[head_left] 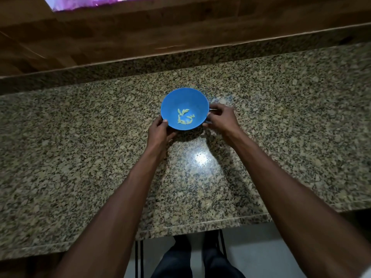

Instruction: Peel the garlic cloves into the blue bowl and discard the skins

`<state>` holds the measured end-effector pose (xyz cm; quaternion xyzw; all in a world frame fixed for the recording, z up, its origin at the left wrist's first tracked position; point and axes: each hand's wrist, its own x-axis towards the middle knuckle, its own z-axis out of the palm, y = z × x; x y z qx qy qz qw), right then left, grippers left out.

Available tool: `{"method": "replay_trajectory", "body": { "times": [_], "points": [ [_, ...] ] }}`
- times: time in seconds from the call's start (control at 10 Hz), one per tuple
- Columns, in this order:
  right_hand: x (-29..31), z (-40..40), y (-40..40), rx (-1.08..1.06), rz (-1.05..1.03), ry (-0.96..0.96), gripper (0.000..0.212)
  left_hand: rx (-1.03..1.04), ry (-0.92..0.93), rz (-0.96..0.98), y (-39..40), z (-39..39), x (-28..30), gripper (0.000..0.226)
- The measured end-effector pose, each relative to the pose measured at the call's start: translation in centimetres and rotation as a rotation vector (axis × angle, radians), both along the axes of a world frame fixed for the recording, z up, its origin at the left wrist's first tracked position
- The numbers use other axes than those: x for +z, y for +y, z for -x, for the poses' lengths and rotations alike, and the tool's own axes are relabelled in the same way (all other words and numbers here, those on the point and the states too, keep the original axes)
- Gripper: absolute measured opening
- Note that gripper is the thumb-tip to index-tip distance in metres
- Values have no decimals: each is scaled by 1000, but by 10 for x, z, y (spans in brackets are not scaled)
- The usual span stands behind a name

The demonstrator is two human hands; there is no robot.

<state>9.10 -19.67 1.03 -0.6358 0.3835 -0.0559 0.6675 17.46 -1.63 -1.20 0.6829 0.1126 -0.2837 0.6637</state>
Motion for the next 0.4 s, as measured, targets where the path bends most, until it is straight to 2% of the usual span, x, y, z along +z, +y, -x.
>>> {"method": "replay_trajectory", "body": {
  "times": [0.2,0.4],
  "points": [
    [-13,19,-1,-7,0,24,34,57,-4,-1,14,11,1,37],
    [-21,64,6,274,591,131,32,62,14,29,18,28,1,28]
  ]
}}
